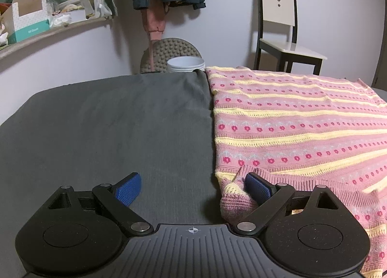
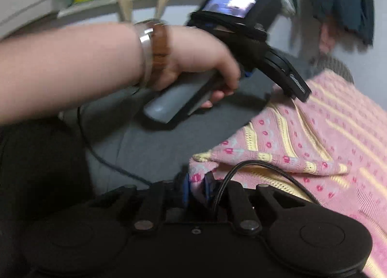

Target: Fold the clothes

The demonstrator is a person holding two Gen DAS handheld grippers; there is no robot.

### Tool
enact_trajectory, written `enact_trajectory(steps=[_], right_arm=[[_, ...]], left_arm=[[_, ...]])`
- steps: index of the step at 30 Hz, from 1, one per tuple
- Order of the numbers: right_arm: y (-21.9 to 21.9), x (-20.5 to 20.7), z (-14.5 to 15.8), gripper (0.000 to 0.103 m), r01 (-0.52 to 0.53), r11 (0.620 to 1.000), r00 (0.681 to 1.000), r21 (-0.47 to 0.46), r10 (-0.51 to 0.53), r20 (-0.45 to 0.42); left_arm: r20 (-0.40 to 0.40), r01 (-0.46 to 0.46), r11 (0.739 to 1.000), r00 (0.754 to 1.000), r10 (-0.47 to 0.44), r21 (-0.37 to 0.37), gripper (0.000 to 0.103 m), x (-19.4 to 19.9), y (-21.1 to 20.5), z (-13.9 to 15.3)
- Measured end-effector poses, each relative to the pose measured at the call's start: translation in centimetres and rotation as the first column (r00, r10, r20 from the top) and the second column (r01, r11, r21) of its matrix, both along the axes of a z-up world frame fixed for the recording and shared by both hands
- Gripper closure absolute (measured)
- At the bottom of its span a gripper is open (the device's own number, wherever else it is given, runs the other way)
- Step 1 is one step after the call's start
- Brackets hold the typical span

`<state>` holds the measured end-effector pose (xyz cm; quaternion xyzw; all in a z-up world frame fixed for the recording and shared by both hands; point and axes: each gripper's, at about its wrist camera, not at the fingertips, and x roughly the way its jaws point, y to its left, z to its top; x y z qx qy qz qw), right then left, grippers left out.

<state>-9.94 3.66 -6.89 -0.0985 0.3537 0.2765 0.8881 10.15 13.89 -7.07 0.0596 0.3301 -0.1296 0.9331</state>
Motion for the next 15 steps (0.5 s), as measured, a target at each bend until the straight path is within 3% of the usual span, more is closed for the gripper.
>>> enact_trajectory(steps=[2,7,10,12,15], right_arm=[[-0.4,-0.1,0.7,0.061,-0.014,0.998,0.999,0.066,0.017,-0.047],[-4.3,0.2,2.7,0.056,0.092,0.948,0.974,0.303,-0.022,-0.225],[-7.8,0.0,4.3,0.051,0.127,0.912,0.951,0.390,0.001,-0.311],[-10.2,-0.4,5.5,0.050,0.150,0.893,0.937,0.424,0.008,-0.348],[-13.1,-1.0,6.9,0.045,0.203,0.896,0.944,0.396,-0.072,-0.322]], left_arm=[[-0.002,-0.002,1.000,1.000,0.002,-0.006,0.010,0.1,0.0,-0.1],[0.025,-0.016,1.000,1.000,0.016,0.007,0.010,-0.1,-0.1,0.2],[0.090,-0.094,0.996,0.992,0.094,-0.006,0.010,-0.4,0.7,1.4],[0.093,-0.171,0.982,0.980,0.178,-0.083,0.010,-0.5,2.3,2.1],[0.064,-0.251,0.938,0.960,0.273,-0.238,0.010,-0.7,4.4,2.6]])
